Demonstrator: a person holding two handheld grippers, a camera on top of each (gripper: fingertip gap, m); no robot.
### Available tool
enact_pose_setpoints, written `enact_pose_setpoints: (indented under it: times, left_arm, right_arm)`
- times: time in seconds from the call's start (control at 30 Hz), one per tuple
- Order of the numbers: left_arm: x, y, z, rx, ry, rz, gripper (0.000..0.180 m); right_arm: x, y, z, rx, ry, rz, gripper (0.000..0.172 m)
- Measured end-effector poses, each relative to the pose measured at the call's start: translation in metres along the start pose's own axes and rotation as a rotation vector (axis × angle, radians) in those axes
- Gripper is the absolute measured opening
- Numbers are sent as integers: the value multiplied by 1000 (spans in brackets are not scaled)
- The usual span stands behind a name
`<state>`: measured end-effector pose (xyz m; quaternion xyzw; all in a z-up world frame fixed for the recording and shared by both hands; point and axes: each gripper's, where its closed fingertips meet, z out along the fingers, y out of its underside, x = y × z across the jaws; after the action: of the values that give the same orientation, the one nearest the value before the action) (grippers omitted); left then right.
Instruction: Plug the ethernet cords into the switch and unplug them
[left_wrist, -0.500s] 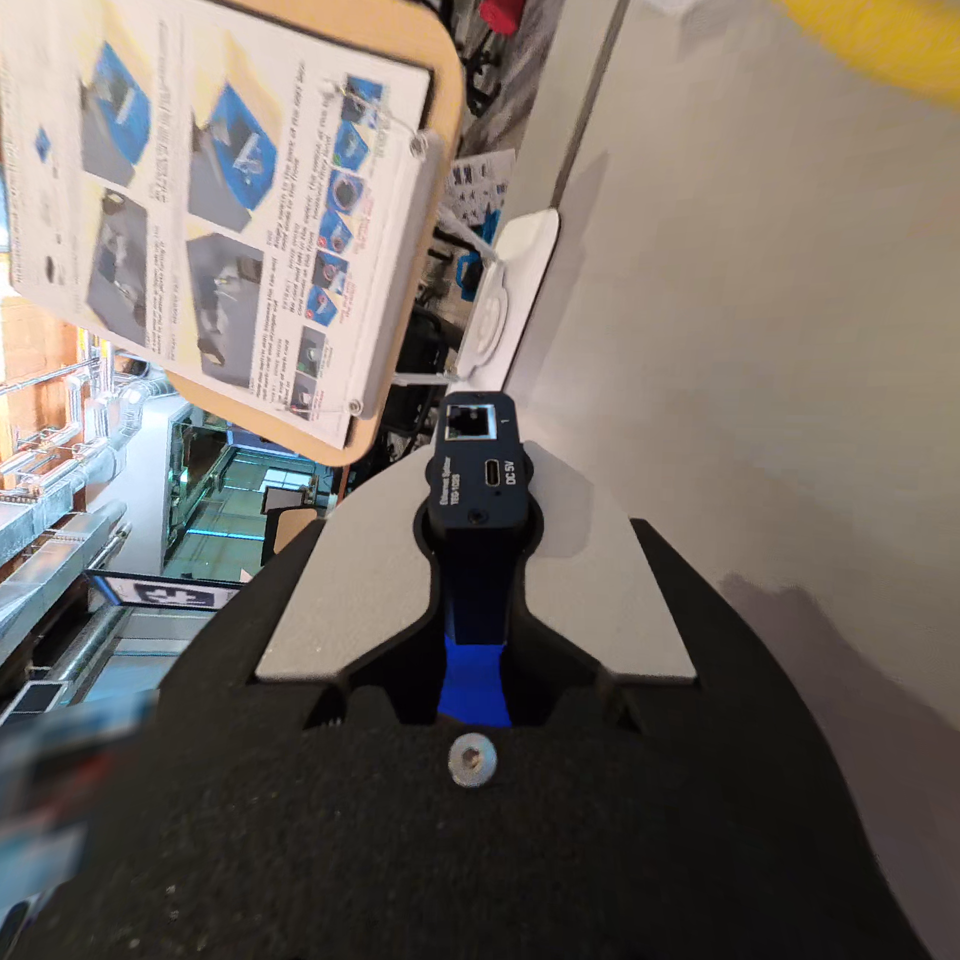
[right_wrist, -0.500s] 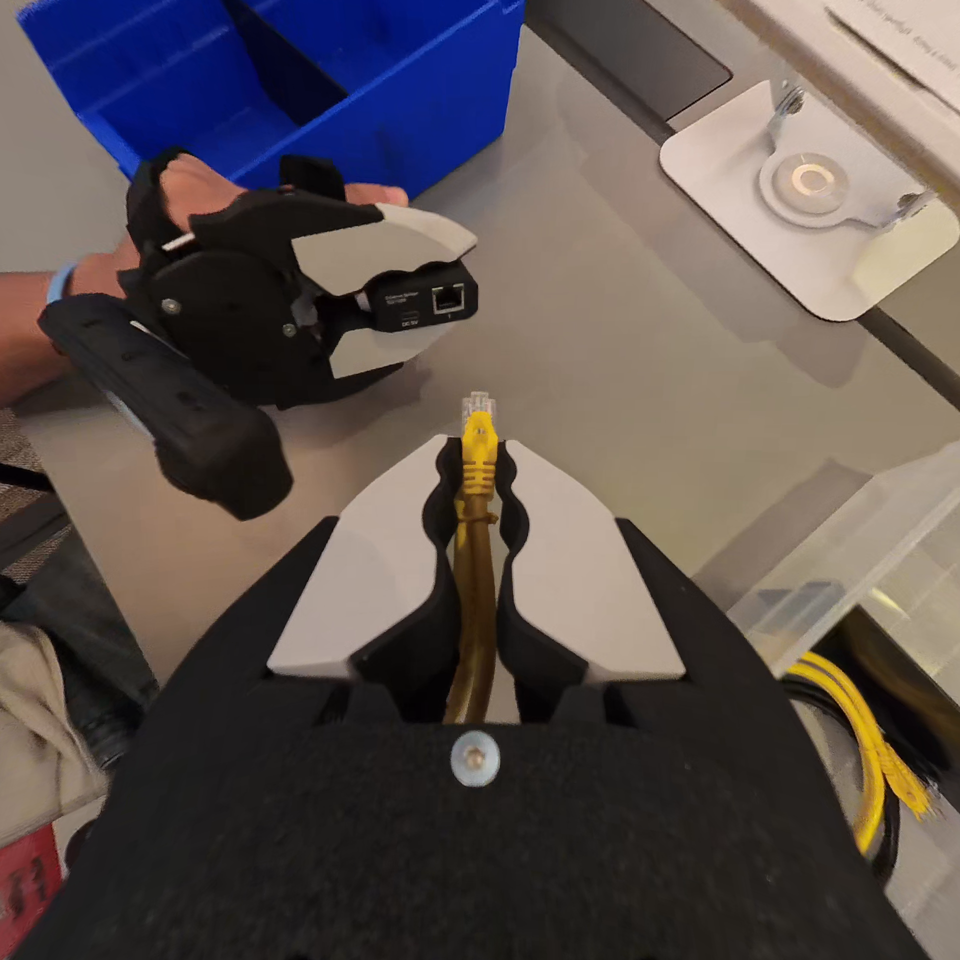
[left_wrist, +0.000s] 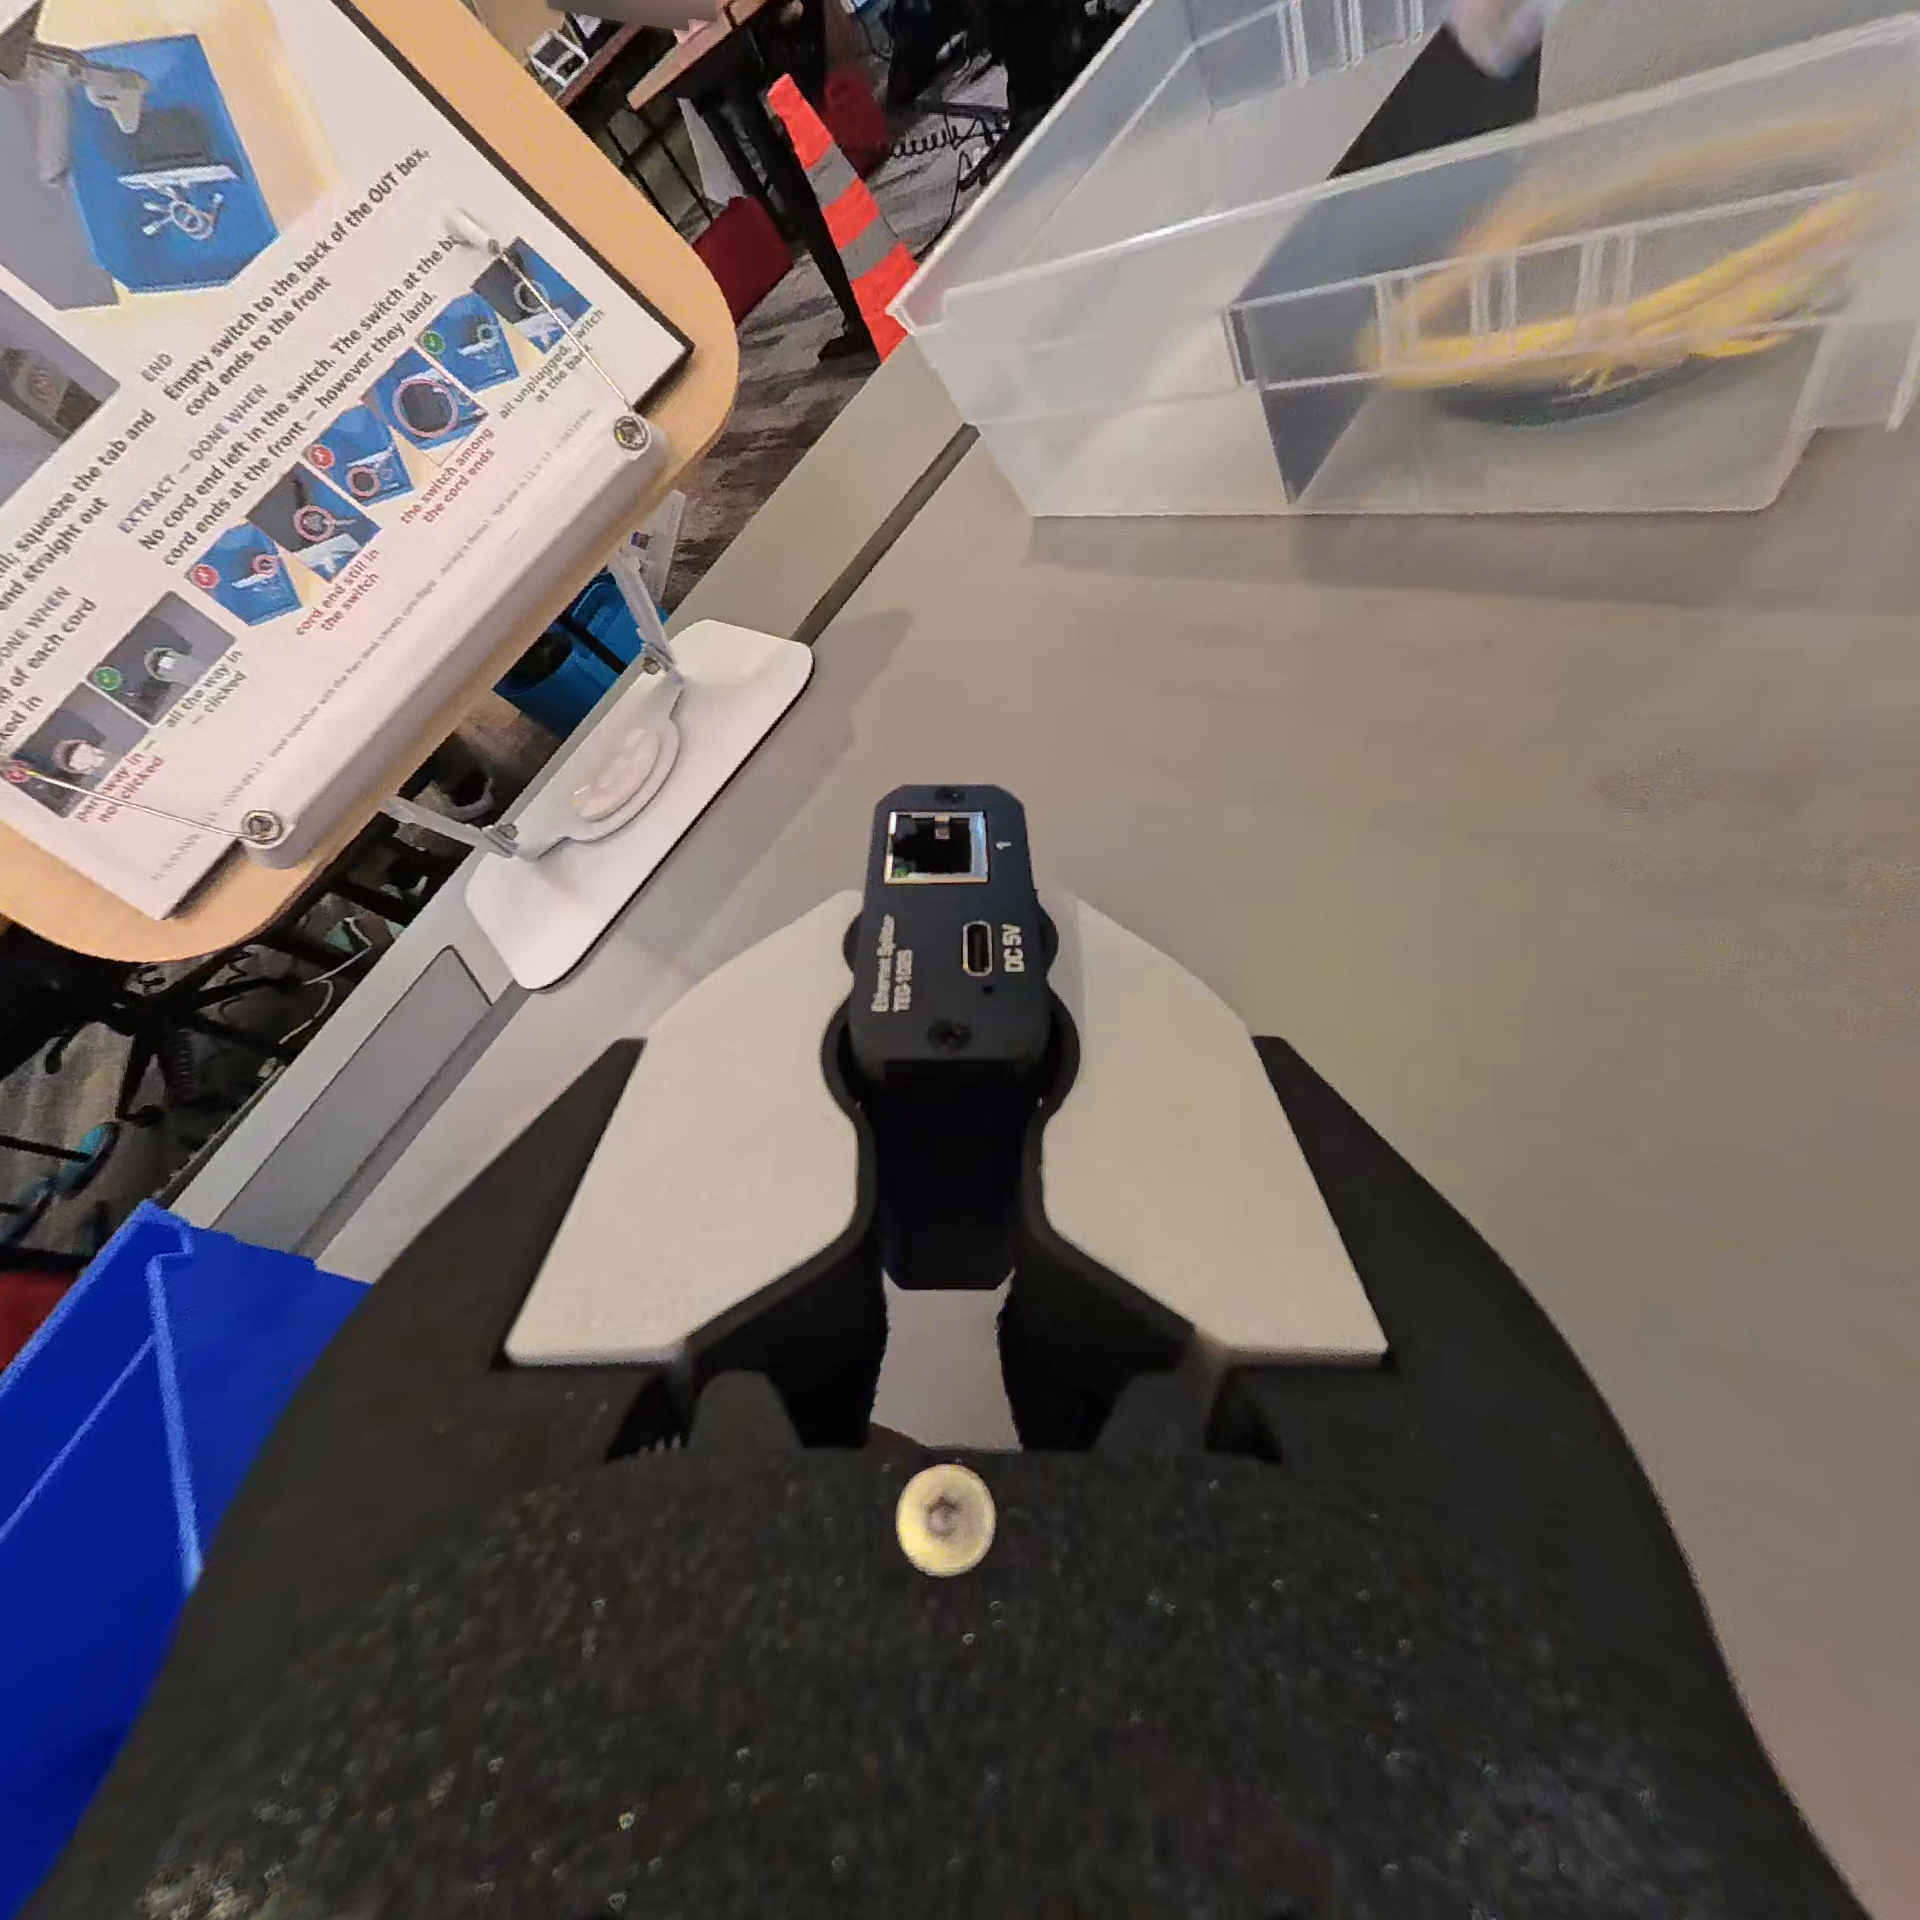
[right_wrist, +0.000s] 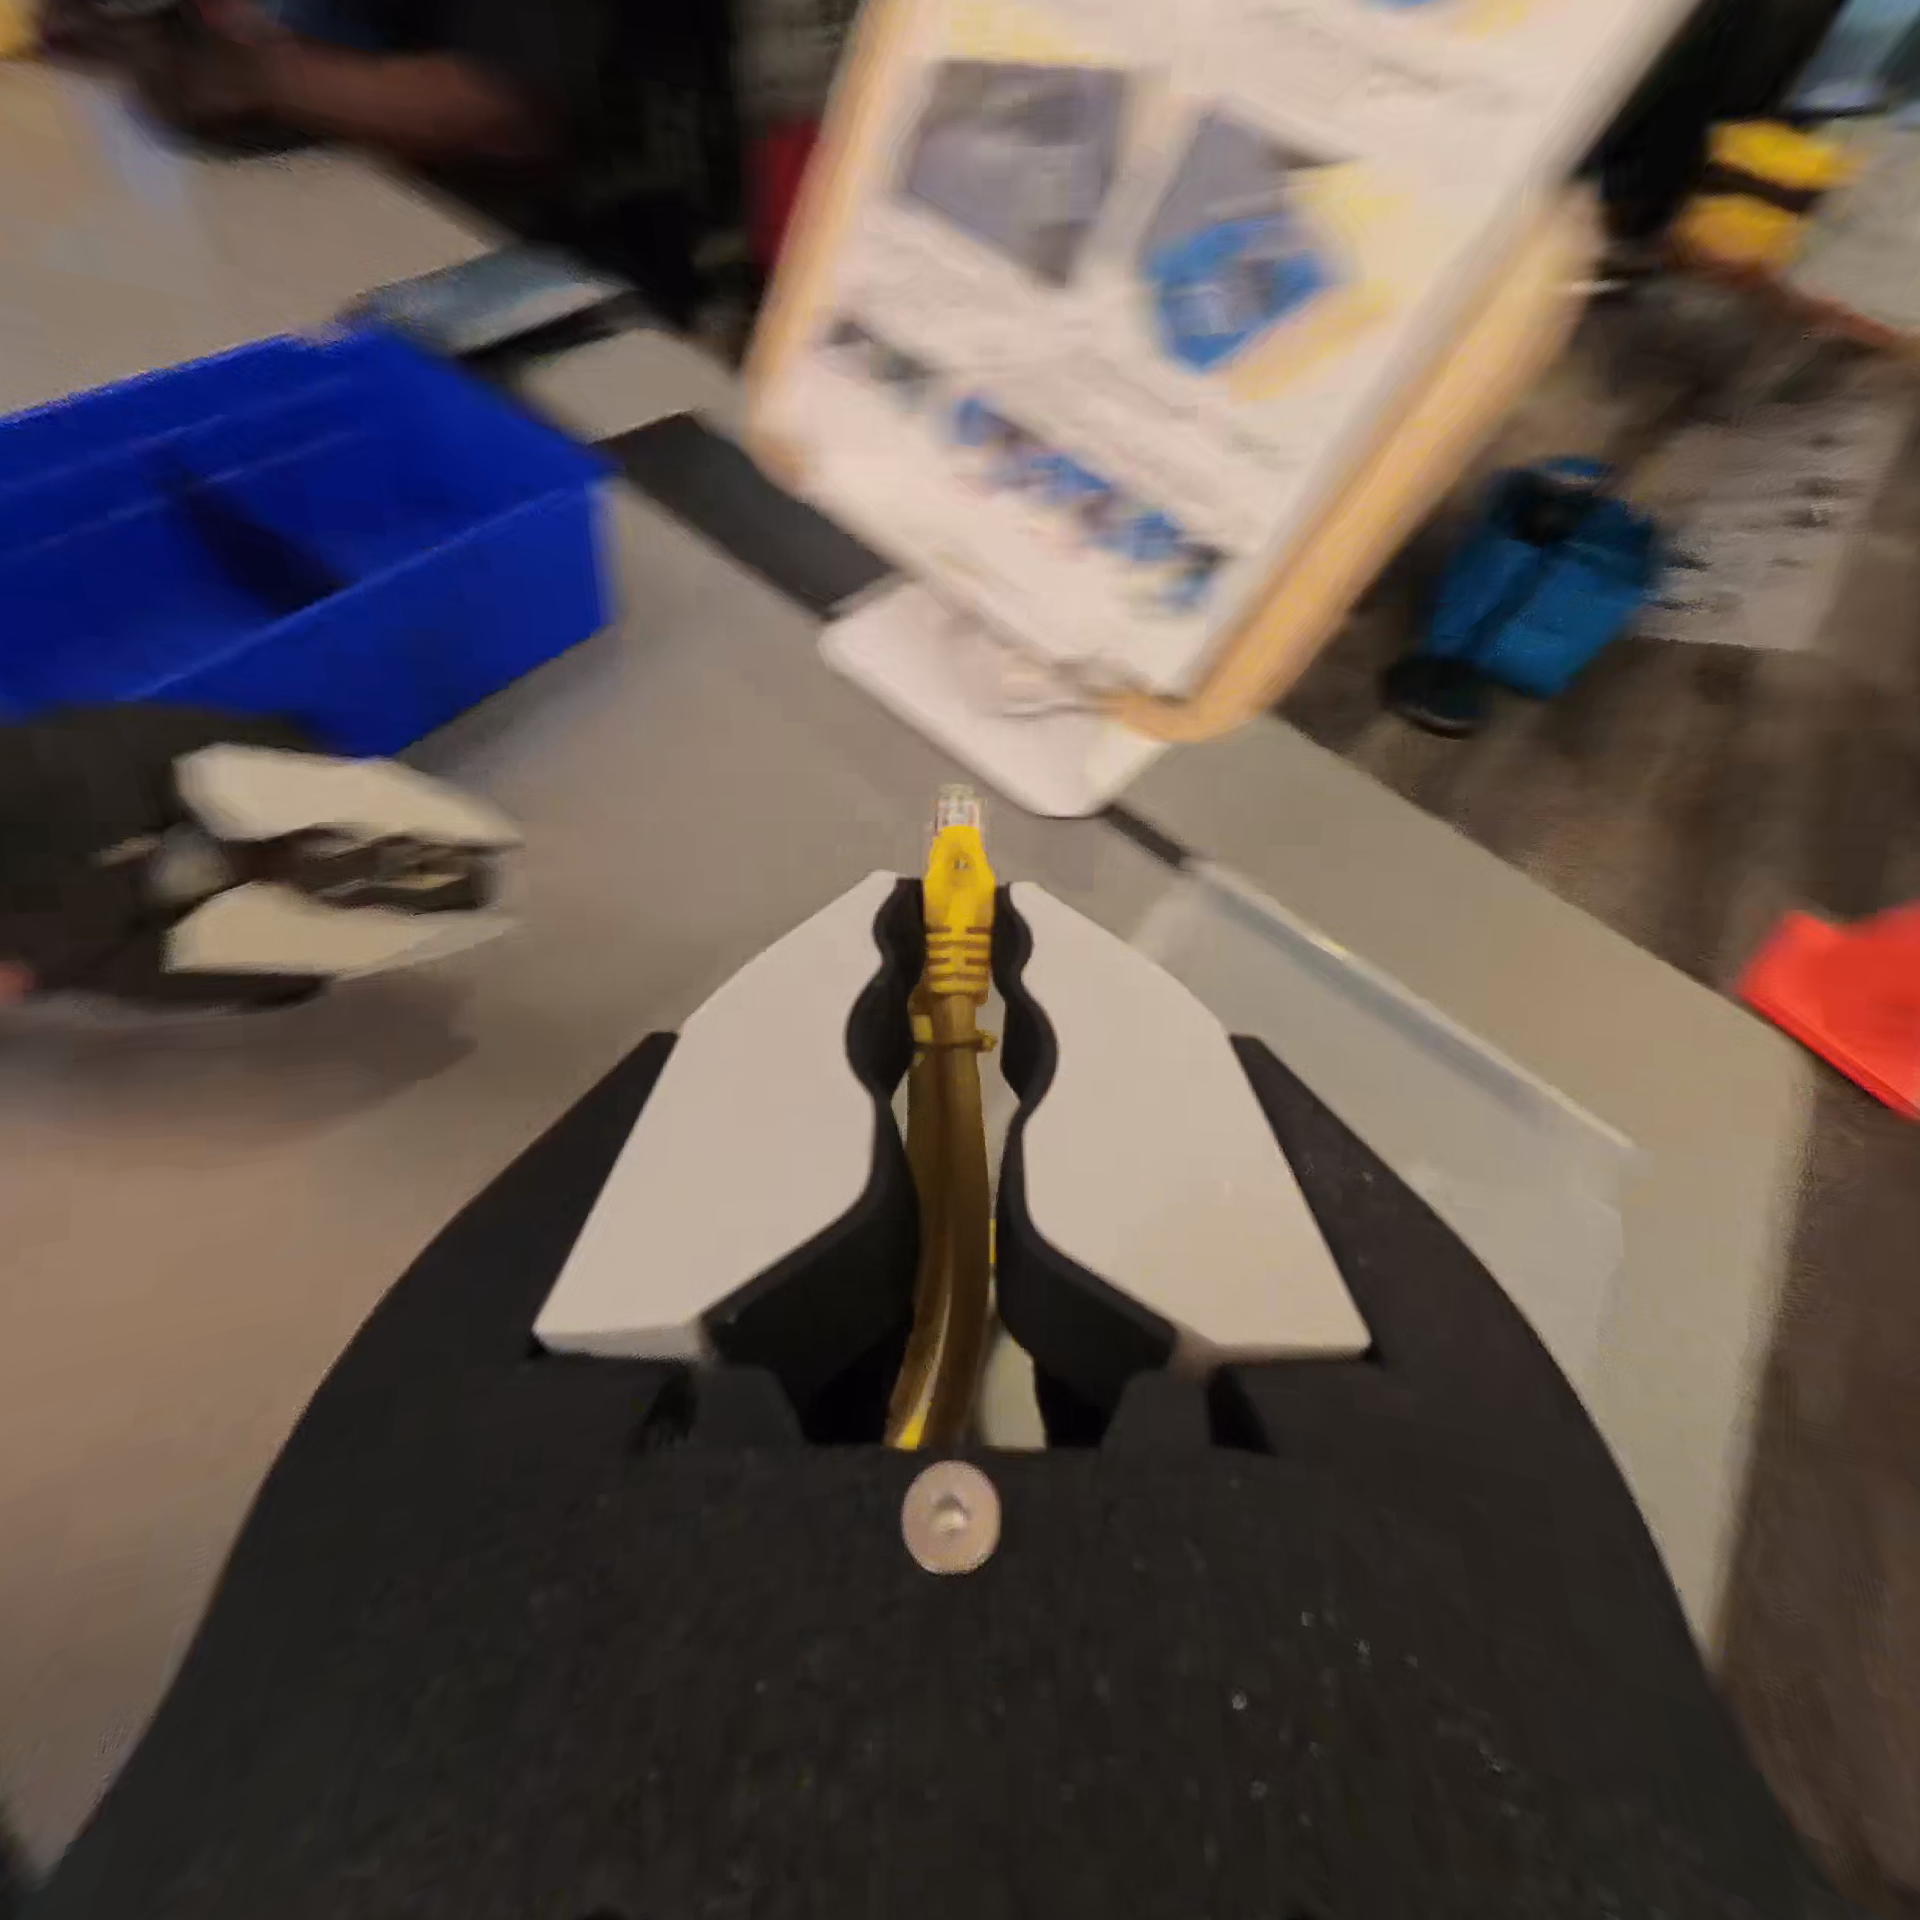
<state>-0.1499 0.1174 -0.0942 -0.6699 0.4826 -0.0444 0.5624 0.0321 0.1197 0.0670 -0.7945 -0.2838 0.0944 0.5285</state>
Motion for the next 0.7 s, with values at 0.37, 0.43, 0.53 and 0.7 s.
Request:
enact_pose_setpoints:
  times: [0.37, 0.43, 0.53, 0.7]
  left_arm:
    - [16, -4, 0, 21, 81, -51, 25]
    - [19, -7, -2, 41, 106, -57, 25]
    - [26, -17, -7, 99, 186, -107, 25]
    - [33, -35, -20, 237, 313, -167, 25]
  right_arm:
    - [114, 183, 4, -3, 332, 638, 12]
    - [117, 202, 8, -68, 416, 561, 13]
    - [119, 231, 18, -312, 460, 455, 39]
    - [122, 209, 5, -359, 540, 265, 52]
